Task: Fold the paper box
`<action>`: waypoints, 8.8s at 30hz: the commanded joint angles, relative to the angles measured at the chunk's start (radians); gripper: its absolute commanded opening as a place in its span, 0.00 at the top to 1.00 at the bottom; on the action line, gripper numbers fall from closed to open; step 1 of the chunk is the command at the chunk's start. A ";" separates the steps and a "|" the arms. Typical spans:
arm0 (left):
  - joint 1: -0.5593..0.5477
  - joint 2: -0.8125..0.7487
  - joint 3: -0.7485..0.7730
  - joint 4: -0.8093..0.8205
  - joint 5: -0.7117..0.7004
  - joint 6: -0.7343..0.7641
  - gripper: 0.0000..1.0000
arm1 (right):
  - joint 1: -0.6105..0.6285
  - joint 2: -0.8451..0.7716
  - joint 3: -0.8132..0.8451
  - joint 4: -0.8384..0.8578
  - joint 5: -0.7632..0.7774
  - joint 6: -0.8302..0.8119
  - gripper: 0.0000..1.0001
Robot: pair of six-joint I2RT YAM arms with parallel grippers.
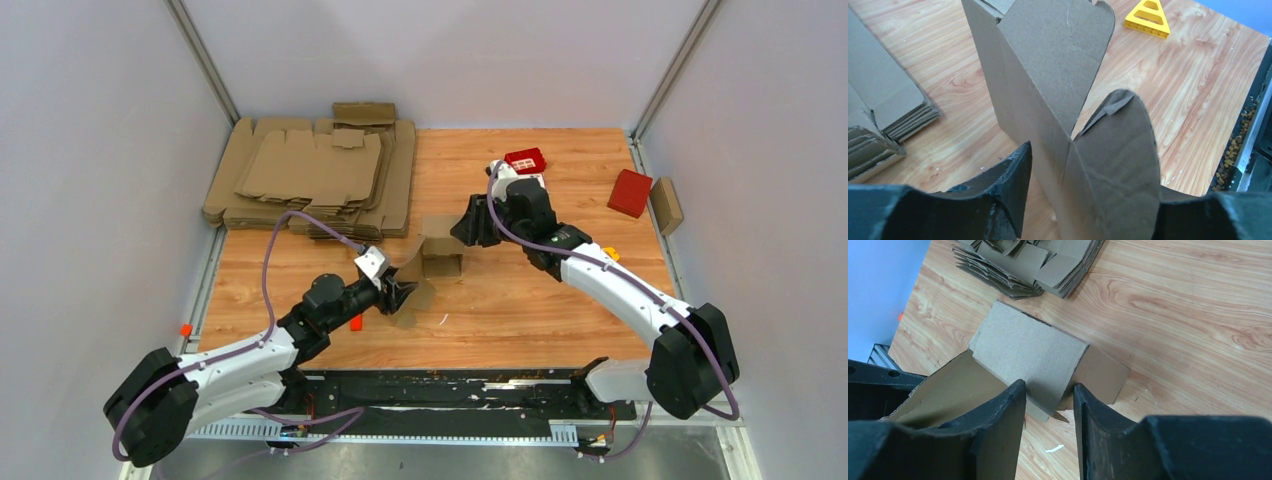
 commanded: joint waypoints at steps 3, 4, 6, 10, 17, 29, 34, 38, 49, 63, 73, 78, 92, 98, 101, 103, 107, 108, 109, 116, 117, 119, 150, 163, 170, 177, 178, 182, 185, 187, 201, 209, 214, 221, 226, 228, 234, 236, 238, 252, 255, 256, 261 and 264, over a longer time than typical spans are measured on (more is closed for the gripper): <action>-0.003 0.019 0.050 0.027 0.005 0.030 0.62 | -0.004 -0.008 0.036 -0.047 -0.028 -0.074 0.58; -0.003 0.024 0.053 0.026 0.011 0.030 0.65 | -0.005 -0.008 0.038 -0.050 -0.031 -0.080 0.57; -0.003 0.032 0.056 0.030 0.023 0.031 0.69 | -0.004 -0.004 0.045 -0.056 -0.042 -0.085 0.57; -0.004 0.045 0.058 0.043 0.050 0.029 0.74 | -0.004 0.013 0.054 -0.050 -0.093 -0.081 0.58; -0.003 0.061 0.068 0.045 0.070 0.022 0.78 | -0.004 0.004 0.048 -0.041 -0.140 -0.125 0.48; -0.004 0.044 0.061 0.035 0.058 0.024 0.77 | -0.002 -0.003 0.051 -0.074 -0.096 -0.224 0.43; -0.004 0.049 0.062 0.035 0.062 0.025 0.77 | 0.007 0.015 0.051 -0.074 -0.037 -0.239 0.43; -0.003 0.051 0.062 0.036 0.064 0.027 0.77 | 0.020 0.030 0.054 -0.061 0.004 -0.250 0.44; -0.003 0.062 0.065 0.037 0.072 0.027 0.77 | 0.062 0.050 0.048 -0.022 0.099 -0.279 0.55; -0.003 0.075 0.074 0.034 0.088 0.025 0.77 | 0.076 0.007 -0.060 0.168 0.225 -0.295 0.42; -0.003 0.084 0.084 0.014 0.088 0.031 0.75 | 0.075 0.006 -0.113 0.271 0.221 -0.297 0.32; -0.003 0.071 0.100 -0.046 0.050 0.020 0.50 | 0.071 -0.010 -0.143 0.327 0.173 -0.301 0.37; -0.004 -0.123 0.347 -0.535 -0.100 -0.029 0.01 | 0.069 -0.011 -0.156 0.341 0.143 -0.298 0.43; -0.003 -0.131 0.484 -0.598 -0.169 0.014 0.00 | 0.068 -0.009 -0.161 0.346 0.134 -0.298 0.43; -0.003 -0.051 0.610 -0.650 -0.177 0.059 0.01 | 0.068 -0.012 -0.166 0.352 0.128 -0.295 0.43; -0.003 0.029 0.690 -0.680 -0.178 0.106 0.01 | 0.068 -0.014 -0.169 0.354 0.125 -0.293 0.43; -0.003 0.225 0.858 -0.768 -0.180 0.236 0.03 | 0.069 -0.020 -0.178 0.362 0.124 -0.290 0.44; -0.004 0.273 0.900 -0.796 -0.182 0.266 0.03 | 0.068 -0.020 -0.178 0.363 0.125 -0.290 0.44; -0.003 0.320 0.941 -0.823 -0.186 0.300 0.04 | 0.068 -0.021 -0.178 0.364 0.125 -0.290 0.44; -0.003 0.569 1.142 -1.000 -0.177 0.441 0.07 | 0.067 -0.031 -0.200 0.391 0.123 -0.277 0.45; -0.003 0.584 1.154 -1.008 -0.171 0.448 0.07 | 0.068 -0.032 -0.204 0.395 0.123 -0.275 0.45; -0.003 0.605 1.170 -1.019 -0.162 0.466 0.07 | 0.066 -0.034 -0.210 0.403 0.122 -0.270 0.47; -0.011 0.656 1.280 -1.185 -0.089 0.550 0.08 | 0.035 -0.020 -0.250 0.481 0.077 -0.217 0.55; -0.063 0.727 1.272 -1.152 -0.302 0.597 0.13 | 0.033 -0.010 -0.250 0.494 0.065 -0.209 0.57; -0.097 0.765 1.271 -1.133 -0.418 0.613 0.47 | 0.031 -0.020 -0.263 0.503 0.066 -0.207 0.57; -0.130 0.778 1.265 -1.108 -0.546 0.628 0.85 | 0.029 -0.063 -0.295 0.510 0.076 -0.207 0.52; -0.131 0.780 1.264 -1.108 -0.552 0.628 0.87 | 0.030 -0.070 -0.299 0.510 0.079 -0.206 0.51; -0.134 0.776 1.255 -1.100 -0.567 0.615 0.93 | 0.026 -0.107 -0.324 0.512 0.085 -0.199 0.48; -0.134 0.775 1.244 -1.098 -0.563 0.596 0.96 | 0.026 -0.147 -0.340 0.495 0.079 -0.188 0.40; -0.134 0.783 1.245 -1.111 -0.561 0.579 0.97 | 0.026 -0.183 -0.346 0.460 0.080 -0.173 0.29; -0.133 0.924 1.220 -1.189 -0.398 0.441 1.00 | 0.024 -0.433 -0.421 0.111 0.274 -0.037 0.17; -0.132 0.985 1.191 -1.137 -0.359 0.432 0.79 | 0.018 -0.417 -0.502 0.118 0.310 0.047 0.26; -0.132 1.018 1.186 -1.110 -0.351 0.430 0.69 | 0.016 -0.364 -0.511 0.126 0.296 0.055 0.28; -0.132 1.038 1.174 -1.087 -0.339 0.435 0.56 | 0.014 -0.330 -0.510 0.145 0.281 0.051 0.38; -0.132 1.046 1.174 -1.077 -0.330 0.435 0.61 | 0.013 -0.328 -0.514 0.155 0.269 0.043 0.40; -0.132 1.038 1.172 -1.070 -0.323 0.437 0.72 | 0.015 -0.326 -0.514 0.156 0.267 0.042 0.40; -0.132 1.020 1.158 -1.062 -0.326 0.437 0.63 | 0.012 -0.324 -0.517 0.168 0.243 0.032 0.41; -0.132 1.007 1.154 -1.063 -0.318 0.432 0.44 | 0.013 -0.321 -0.515 0.168 0.226 0.029 0.41; -0.132 0.984 1.147 -1.063 -0.312 0.422 0.33 | 0.013 -0.318 -0.512 0.165 0.205 0.025 0.42; -0.131 0.680 1.068 -1.054 -0.338 0.252 0.00 | 0.012 -0.315 -0.500 0.157 0.143 0.009 0.43; -0.130 0.584 1.020 -1.054 -0.413 0.176 0.01 | 0.011 -0.306 -0.485 0.131 0.160 0.001 0.43; -0.127 0.546 0.993 -1.054 -0.448 0.131 0.06 | 0.011 -0.306 -0.479 0.119 0.172 0.000 0.43; -0.040 0.313 0.789 -1.022 -0.461 -0.065 0.30 | 0.006 -0.309 -0.443 0.081 0.199 -0.007 0.43; 0.034 0.190 0.628 -0.973 -0.397 -0.155 0.38 | 0.006 -0.302 -0.407 0.070 0.158 -0.005 0.43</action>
